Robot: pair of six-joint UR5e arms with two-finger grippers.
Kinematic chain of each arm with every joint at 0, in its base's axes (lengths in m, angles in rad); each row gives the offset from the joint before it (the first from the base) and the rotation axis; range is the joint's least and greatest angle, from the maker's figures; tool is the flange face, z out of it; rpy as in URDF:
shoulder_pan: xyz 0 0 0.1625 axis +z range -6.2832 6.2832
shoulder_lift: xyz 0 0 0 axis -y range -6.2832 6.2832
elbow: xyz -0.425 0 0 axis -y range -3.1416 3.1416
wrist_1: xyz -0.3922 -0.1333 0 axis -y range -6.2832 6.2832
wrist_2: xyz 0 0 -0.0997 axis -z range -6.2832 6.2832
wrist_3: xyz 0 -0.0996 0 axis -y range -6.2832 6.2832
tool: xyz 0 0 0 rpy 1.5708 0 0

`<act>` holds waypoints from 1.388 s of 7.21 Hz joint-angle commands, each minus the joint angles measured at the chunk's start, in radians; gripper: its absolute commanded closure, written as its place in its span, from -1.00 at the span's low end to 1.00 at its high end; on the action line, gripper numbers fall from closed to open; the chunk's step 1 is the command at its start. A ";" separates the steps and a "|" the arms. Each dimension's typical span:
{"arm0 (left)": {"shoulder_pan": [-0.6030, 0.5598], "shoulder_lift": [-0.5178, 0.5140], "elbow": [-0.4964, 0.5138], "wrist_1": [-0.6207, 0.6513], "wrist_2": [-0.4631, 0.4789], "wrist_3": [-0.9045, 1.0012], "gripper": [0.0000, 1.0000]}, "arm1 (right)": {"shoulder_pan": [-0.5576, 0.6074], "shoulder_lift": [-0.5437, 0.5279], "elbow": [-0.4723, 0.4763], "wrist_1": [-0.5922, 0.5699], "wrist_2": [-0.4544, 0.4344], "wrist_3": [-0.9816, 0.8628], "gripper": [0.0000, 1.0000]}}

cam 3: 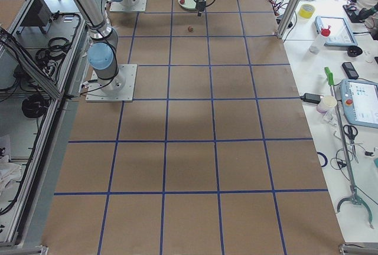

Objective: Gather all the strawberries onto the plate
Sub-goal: 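Reach the left gripper to the last strawberry and grasp it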

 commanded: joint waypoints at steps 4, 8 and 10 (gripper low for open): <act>-0.058 -0.042 -0.074 0.141 0.001 0.242 -1.00 | -0.001 0.000 0.000 0.000 0.000 0.000 -1.00; -0.060 -0.065 -0.108 0.142 0.014 0.301 -0.68 | -0.001 -0.002 0.000 0.000 -0.001 0.000 -1.00; -0.060 -0.065 -0.108 0.142 0.009 0.296 -0.50 | -0.001 0.000 -0.002 0.000 -0.001 0.000 -1.00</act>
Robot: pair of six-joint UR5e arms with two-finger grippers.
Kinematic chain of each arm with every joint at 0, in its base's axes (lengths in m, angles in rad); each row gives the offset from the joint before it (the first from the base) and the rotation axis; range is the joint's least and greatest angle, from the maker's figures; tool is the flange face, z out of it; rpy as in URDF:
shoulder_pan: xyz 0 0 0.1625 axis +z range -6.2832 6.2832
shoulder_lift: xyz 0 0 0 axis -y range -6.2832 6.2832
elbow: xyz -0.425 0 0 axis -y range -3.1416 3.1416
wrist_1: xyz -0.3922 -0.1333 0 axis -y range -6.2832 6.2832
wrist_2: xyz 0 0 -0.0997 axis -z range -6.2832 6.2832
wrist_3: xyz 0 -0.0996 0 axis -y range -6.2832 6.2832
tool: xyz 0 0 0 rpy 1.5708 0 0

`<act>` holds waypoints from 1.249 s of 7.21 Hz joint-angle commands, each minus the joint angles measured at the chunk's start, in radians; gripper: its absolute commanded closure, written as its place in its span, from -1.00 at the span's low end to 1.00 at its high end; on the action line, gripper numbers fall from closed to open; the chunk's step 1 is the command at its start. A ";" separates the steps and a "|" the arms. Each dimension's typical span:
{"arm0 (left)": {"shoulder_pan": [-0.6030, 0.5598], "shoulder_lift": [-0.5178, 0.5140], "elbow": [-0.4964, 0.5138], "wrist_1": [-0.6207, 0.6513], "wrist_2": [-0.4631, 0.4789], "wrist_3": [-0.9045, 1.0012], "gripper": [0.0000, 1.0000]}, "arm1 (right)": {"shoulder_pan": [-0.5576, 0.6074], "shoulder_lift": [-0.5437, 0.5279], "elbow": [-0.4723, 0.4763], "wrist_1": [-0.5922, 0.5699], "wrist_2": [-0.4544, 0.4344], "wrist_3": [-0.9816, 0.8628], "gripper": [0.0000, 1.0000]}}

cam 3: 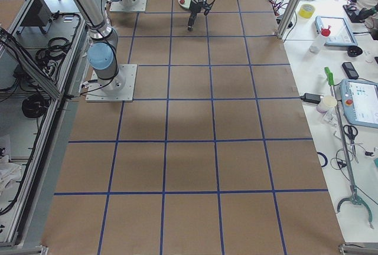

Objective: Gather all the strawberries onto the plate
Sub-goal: 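Reach the left gripper to the last strawberry and grasp it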

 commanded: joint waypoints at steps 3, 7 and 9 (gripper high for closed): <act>-0.003 -0.008 -0.001 0.010 -0.005 -0.001 -0.36 | 0.000 -0.001 0.000 0.000 0.001 0.000 -1.00; -0.005 -0.008 0.004 0.011 -0.019 -0.003 1.00 | 0.000 0.001 -0.001 0.000 0.001 0.000 -1.00; 0.003 0.014 0.039 0.004 -0.022 -0.009 1.00 | 0.000 -0.001 -0.001 0.000 0.001 0.000 -1.00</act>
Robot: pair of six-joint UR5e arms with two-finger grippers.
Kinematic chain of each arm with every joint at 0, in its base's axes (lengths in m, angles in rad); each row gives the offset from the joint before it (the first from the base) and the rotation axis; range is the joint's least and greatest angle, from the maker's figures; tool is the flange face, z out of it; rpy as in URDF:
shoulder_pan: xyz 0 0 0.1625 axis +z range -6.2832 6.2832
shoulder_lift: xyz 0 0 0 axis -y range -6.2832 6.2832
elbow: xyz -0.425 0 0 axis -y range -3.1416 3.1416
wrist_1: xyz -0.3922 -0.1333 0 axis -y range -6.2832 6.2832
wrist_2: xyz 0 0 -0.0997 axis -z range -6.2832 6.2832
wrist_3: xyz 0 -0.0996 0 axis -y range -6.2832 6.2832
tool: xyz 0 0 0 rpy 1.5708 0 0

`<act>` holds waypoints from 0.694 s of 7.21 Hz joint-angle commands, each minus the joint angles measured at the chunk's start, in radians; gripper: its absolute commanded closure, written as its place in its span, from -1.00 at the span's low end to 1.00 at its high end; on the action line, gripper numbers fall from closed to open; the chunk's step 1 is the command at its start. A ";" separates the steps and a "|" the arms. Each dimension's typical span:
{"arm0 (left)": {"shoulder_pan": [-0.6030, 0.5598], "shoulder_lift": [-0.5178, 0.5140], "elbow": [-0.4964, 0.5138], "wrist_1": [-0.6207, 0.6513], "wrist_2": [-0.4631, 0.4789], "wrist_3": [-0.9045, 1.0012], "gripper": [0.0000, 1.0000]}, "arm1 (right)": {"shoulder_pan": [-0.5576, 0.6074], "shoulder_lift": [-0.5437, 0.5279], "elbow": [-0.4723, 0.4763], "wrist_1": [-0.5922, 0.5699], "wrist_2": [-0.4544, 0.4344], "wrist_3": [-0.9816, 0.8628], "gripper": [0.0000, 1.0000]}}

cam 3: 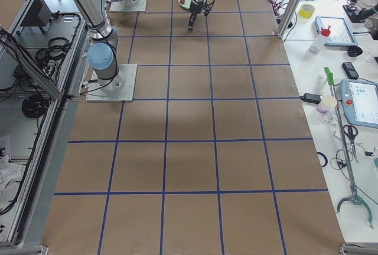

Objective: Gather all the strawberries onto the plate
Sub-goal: 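Carry the strawberry to the plate and release it with the left gripper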

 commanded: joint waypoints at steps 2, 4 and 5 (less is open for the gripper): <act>0.119 0.038 0.149 -0.174 0.018 0.011 1.00 | 0.000 0.001 0.001 0.000 0.001 0.000 -1.00; 0.300 0.072 0.197 -0.276 0.105 0.125 1.00 | 0.000 0.000 0.001 0.000 0.001 0.000 -1.00; 0.348 0.075 0.176 -0.297 0.215 0.176 1.00 | 0.001 0.000 0.001 0.000 0.001 0.000 -1.00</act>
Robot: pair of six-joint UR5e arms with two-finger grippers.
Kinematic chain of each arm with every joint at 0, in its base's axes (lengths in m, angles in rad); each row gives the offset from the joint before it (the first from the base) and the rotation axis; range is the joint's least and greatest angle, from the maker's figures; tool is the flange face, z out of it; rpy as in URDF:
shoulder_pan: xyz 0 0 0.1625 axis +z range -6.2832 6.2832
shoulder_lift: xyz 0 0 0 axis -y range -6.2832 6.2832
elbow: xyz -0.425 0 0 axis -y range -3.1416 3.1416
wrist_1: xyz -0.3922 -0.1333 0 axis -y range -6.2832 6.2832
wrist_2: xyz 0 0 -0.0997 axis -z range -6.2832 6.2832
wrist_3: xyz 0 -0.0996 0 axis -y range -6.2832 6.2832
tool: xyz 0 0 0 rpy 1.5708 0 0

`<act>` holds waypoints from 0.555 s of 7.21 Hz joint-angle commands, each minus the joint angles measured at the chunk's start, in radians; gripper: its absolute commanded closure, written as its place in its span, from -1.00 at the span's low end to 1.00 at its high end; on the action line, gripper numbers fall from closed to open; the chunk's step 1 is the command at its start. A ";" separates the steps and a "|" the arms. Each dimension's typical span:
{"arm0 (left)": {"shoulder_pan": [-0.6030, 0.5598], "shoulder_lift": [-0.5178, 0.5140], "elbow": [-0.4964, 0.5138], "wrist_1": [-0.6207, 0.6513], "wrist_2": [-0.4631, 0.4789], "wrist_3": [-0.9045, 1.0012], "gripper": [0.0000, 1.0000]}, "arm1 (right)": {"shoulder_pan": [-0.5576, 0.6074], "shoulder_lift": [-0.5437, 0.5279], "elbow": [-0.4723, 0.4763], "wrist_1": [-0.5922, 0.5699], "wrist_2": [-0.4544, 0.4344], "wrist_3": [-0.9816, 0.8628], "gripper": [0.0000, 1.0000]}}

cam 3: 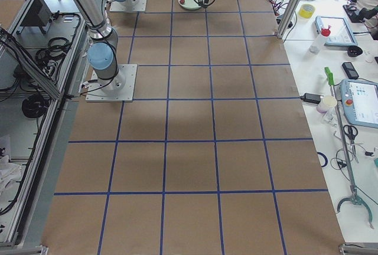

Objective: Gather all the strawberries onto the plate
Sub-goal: 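Carry the strawberry to the plate and release it with the left gripper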

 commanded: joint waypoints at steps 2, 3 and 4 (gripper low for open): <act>0.144 0.001 -0.029 -0.060 0.124 0.107 1.00 | 0.001 0.001 0.000 0.000 0.000 0.002 -1.00; 0.155 -0.005 -0.058 -0.060 0.123 0.112 1.00 | 0.001 0.001 0.000 0.000 0.002 0.002 -1.00; 0.156 -0.007 -0.092 -0.059 0.123 0.106 0.62 | 0.001 0.001 0.000 0.000 0.000 0.002 -1.00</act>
